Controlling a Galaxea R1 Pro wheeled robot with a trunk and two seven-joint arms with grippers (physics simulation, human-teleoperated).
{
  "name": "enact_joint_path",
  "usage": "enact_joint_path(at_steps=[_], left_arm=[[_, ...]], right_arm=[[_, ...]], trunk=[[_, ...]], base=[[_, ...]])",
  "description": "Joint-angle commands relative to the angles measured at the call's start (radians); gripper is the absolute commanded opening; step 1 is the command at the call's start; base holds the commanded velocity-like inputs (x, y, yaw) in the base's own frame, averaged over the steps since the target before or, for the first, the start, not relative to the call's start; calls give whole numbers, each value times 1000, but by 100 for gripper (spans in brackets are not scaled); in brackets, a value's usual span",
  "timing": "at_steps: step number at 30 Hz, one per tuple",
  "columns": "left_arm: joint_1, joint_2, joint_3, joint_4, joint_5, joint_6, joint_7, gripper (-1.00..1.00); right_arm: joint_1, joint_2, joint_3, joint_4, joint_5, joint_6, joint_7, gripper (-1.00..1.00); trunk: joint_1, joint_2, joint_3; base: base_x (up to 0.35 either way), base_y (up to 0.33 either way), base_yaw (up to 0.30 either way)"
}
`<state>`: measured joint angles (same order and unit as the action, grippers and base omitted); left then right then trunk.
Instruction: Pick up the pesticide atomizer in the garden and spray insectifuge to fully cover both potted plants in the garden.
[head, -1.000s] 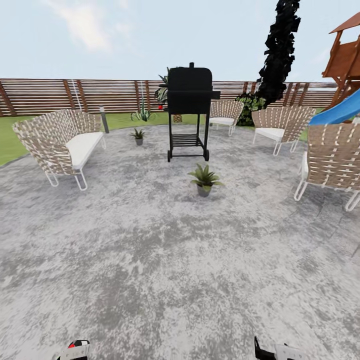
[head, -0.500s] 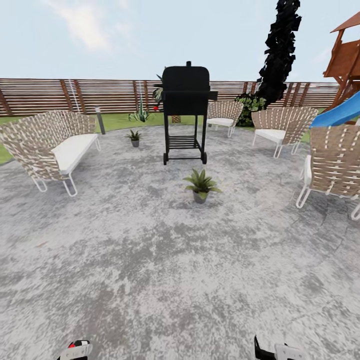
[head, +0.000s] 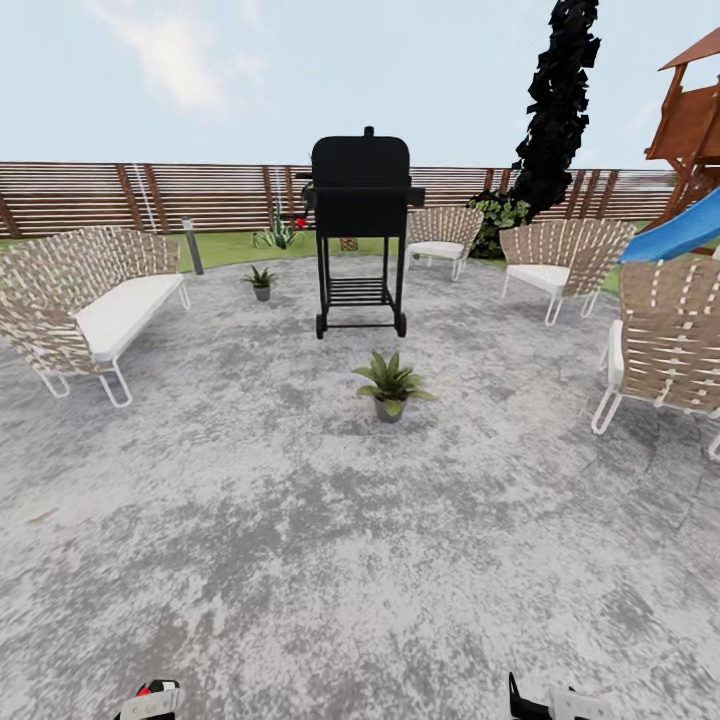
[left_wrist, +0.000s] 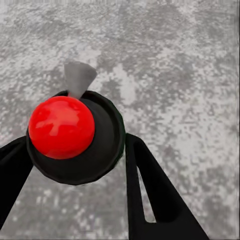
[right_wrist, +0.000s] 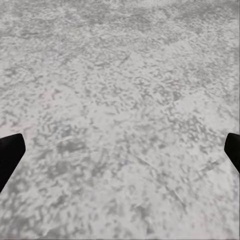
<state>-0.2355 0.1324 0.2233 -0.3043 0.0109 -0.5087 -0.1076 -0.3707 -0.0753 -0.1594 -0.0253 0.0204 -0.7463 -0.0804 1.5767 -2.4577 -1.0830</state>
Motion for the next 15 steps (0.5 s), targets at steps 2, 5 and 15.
enact_joint_path(at_steps=[2,5,15], left_arm=[[-1,0,8,1,1,-2,-10,-100],[-1,0,8,1,1,-2,-10,-100],[-1,0,8,1,1,-2,-10,-100]], right_arm=[[-1,1,-1,1,3,-2,-2,100],[-1,2,-2,1,3,-2,-2,100],[-1,3,-2,1,3,-2,-2,100]], trunk=[[0,0,-1],[0,0,-1],[0,0,-1]], base=[[304,-196,0],[304,-196,0],[299,-199,53]])
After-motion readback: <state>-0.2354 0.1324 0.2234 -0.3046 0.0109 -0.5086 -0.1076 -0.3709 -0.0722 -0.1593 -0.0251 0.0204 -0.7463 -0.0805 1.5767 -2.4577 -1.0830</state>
